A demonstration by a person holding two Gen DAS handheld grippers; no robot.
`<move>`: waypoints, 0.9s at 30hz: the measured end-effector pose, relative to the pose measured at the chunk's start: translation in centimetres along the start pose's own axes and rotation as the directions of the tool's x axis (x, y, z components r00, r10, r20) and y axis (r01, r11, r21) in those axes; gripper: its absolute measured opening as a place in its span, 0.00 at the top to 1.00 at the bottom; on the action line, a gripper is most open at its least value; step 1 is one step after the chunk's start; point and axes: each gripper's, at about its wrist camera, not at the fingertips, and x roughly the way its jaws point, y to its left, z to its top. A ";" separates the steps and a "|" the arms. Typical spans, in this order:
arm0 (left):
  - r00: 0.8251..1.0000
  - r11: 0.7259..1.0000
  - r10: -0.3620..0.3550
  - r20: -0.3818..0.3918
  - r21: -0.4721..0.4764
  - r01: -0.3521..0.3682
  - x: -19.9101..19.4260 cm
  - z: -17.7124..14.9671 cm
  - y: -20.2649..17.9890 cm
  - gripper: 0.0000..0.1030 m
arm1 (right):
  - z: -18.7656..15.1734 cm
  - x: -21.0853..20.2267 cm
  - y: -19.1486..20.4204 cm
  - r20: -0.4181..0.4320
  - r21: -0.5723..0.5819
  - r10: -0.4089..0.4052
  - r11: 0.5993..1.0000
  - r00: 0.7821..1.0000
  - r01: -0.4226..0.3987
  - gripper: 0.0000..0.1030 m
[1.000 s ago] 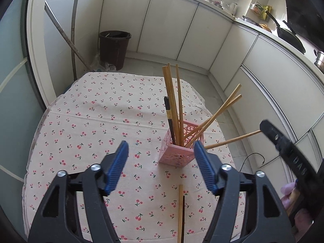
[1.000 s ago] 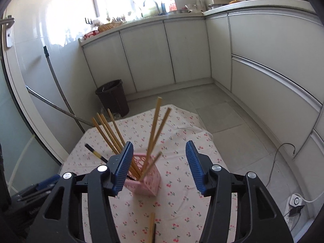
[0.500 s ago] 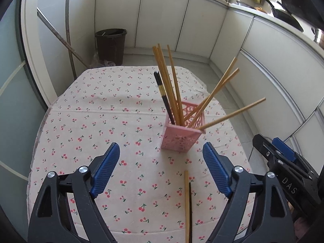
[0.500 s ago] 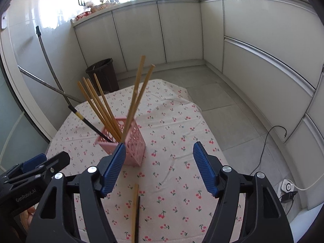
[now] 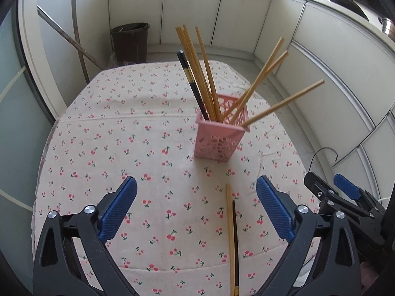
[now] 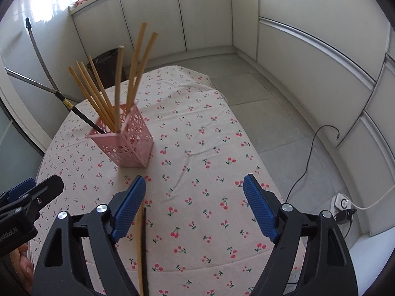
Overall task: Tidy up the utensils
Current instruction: 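Move the open left tool back to the last wooden chopstick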
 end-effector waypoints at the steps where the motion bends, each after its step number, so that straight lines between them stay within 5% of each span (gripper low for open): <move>1: 1.000 1.000 0.002 -0.009 0.005 -0.002 0.2 -0.1 -0.1 0.07 | -0.3 0.2 -0.3 -0.014 0.007 -0.013 1.000 1.000 0.013 0.16; 6: 0.995 0.999 0.020 -0.100 0.042 -0.016 2.2 -1.1 -0.7 0.07 | -2.0 1.7 -1.7 -0.126 0.054 -0.017 0.998 0.992 0.024 0.10; 12: 0.972 0.999 0.022 -0.236 0.031 -0.015 5.3 -2.2 -0.8 0.07 | -5.4 4.4 -4.5 -0.337 0.219 0.084 0.976 0.938 -0.009 0.10; 18: 0.942 0.998 0.044 -0.332 0.048 -0.030 8.5 -3.2 -1.7 0.07 | -6.6 4.7 -6.2 -0.387 0.312 0.120 0.950 0.914 0.008 0.10; 27: 0.940 0.998 0.058 -0.335 -0.003 -0.062 11.5 -1.9 -2.3 0.12 | -7.0 4.9 -6.6 -0.409 0.362 0.182 0.932 0.894 -0.024 0.10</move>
